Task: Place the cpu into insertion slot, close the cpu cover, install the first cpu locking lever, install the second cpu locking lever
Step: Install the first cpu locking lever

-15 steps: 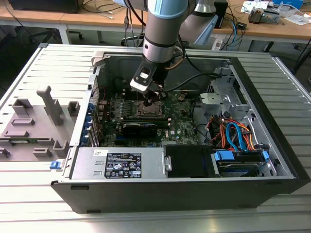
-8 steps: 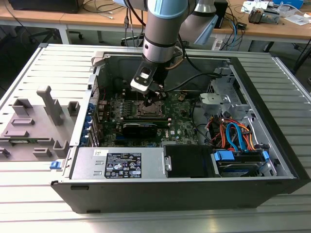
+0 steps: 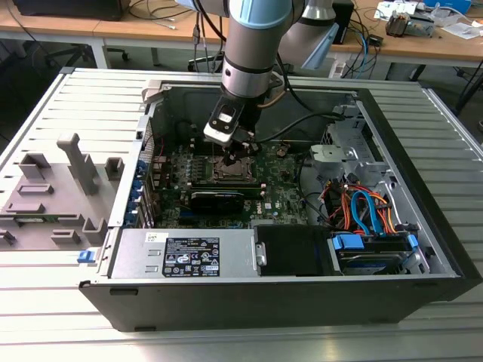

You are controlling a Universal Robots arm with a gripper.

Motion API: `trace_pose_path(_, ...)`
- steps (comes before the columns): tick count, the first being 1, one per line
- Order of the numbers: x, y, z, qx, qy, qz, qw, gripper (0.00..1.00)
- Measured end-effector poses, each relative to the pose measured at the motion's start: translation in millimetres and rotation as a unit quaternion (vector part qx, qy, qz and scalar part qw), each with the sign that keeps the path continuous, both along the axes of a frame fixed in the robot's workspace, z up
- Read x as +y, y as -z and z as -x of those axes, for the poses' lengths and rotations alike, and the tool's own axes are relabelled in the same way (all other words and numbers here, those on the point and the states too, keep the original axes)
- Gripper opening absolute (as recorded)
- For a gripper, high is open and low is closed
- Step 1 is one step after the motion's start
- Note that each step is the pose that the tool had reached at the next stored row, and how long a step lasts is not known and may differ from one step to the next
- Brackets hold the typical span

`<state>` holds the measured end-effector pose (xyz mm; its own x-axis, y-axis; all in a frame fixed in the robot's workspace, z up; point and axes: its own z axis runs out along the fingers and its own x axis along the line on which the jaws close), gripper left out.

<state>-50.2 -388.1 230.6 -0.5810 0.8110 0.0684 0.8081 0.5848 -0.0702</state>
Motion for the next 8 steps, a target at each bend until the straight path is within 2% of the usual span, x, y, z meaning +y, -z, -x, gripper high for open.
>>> trace_pose_path(8, 0.0, 0.0, 0.0, 0.0000, -0.009, 0.0000, 1.0000, 0.11)
